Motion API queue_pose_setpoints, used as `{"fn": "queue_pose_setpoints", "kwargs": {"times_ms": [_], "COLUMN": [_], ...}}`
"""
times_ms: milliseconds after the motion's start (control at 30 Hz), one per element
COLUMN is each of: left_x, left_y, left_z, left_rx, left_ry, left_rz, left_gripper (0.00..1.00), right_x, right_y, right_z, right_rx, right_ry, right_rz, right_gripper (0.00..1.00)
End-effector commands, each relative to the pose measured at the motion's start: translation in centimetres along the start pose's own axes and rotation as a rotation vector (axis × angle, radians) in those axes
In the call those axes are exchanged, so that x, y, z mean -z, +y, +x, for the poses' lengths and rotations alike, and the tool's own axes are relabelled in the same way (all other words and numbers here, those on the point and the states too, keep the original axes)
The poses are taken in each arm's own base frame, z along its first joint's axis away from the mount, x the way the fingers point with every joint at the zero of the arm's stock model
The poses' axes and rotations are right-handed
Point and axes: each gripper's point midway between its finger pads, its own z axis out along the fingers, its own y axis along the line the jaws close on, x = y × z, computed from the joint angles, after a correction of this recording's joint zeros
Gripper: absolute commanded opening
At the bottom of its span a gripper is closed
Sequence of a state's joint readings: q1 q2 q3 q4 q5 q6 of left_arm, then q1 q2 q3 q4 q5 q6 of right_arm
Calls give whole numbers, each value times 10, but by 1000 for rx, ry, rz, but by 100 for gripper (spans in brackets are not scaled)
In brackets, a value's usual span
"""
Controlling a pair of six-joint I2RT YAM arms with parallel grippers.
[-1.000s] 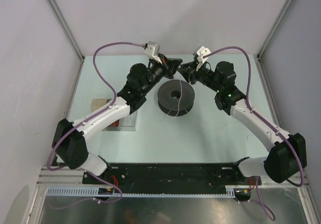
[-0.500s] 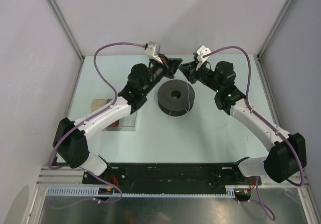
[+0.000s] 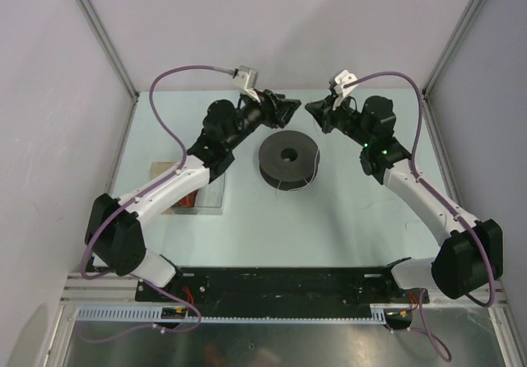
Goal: Wrap the cables
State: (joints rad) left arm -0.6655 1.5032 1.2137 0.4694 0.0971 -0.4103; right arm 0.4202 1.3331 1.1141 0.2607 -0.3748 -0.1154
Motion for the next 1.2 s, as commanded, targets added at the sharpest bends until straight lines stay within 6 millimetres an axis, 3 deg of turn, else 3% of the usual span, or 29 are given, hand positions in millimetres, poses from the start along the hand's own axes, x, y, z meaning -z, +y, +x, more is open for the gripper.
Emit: {"fn": "queue_pose_setpoints", "kwargs": {"times_ms": [0,100,167,233,333,533,633,767,967,1167], "left_x": [26,39,46,57,68,61,58,51,42,33], "left_y": [15,41,59,77,100,142,148,139,152,159], "left_z": [-3,31,64,94,122,140,151,167,193,185], "left_rx": [-7,5,9,49,143,269,359,421,460,398], "left_ry": [101,292,445,578,682,761,794,830,863,829], "left_rz": [73,78,65,47,18,2,73,165,151,117], "left_gripper": [67,73,76,79,93,99,98,94,89,86], "right_x": [21,46,68,93,139,217,249,262,253,245], "right_y": [-31,-63,-86,-106,-138,-172,-186,-187,-178,-178], "right_z": [-18,-9,-5,5,23,67,76,82,93,93], "right_rx": [24,43,65,82,118,125,115,104,32,29], "right_ry": [3,61,96,157,260,465,508,537,576,585], "right_rz": [53,118,167,212,293,371,421,433,445,477], "right_gripper": [0,0,0,0,0,0,0,0,0,0]}}
